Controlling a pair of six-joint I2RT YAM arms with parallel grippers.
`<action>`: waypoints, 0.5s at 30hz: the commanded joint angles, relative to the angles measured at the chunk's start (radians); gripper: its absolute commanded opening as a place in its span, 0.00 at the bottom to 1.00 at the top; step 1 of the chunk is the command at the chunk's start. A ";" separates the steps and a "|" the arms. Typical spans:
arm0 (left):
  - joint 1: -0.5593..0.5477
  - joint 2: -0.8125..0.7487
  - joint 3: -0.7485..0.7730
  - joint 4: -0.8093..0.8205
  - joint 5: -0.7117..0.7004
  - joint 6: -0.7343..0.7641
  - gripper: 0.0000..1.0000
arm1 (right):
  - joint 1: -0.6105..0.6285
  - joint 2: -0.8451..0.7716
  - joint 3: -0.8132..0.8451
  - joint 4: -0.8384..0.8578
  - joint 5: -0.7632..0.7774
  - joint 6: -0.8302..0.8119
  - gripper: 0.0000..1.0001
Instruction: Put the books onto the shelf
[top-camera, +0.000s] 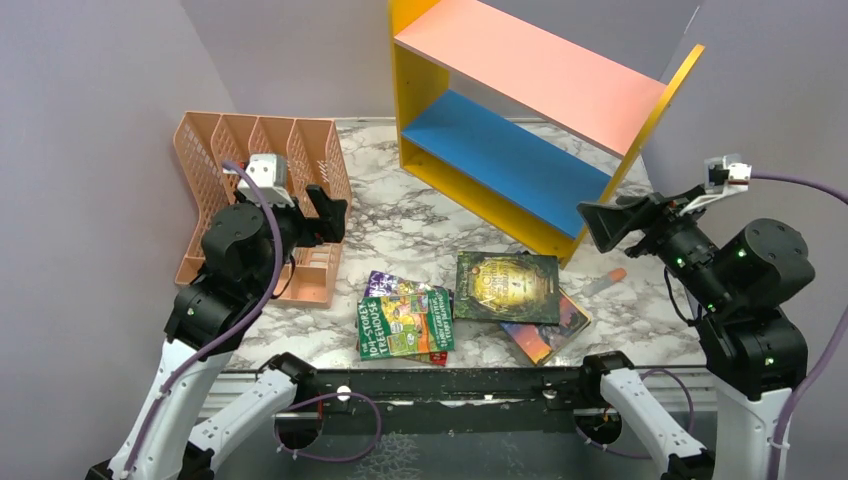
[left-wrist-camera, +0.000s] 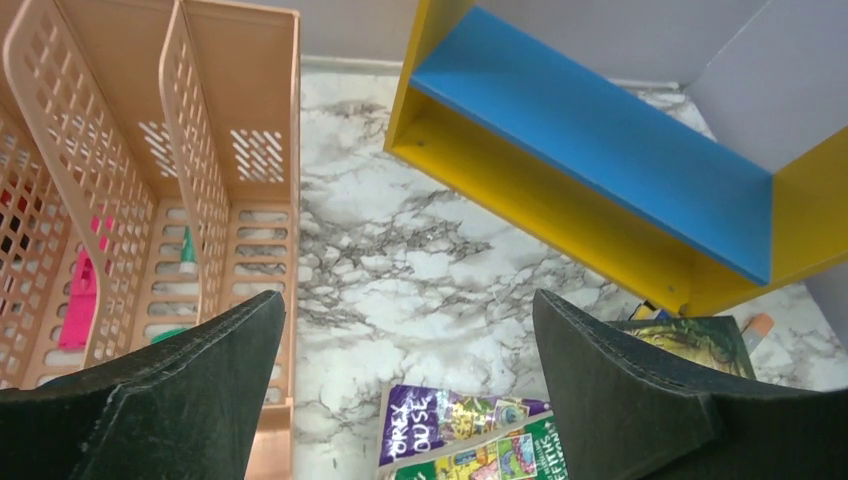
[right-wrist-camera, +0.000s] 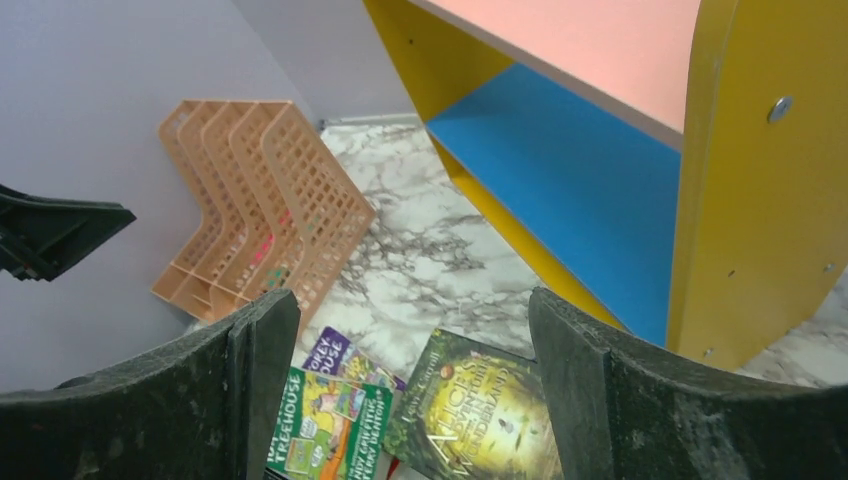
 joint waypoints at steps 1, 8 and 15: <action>-0.008 -0.021 -0.061 0.042 0.012 -0.001 0.96 | 0.016 -0.007 -0.043 -0.034 -0.015 -0.015 0.93; -0.010 -0.034 -0.176 0.170 0.251 0.021 0.99 | 0.022 -0.005 -0.135 0.000 -0.294 -0.093 0.95; -0.012 -0.027 -0.315 0.284 0.377 -0.035 0.99 | 0.032 -0.011 -0.291 0.145 -0.596 -0.056 0.92</action>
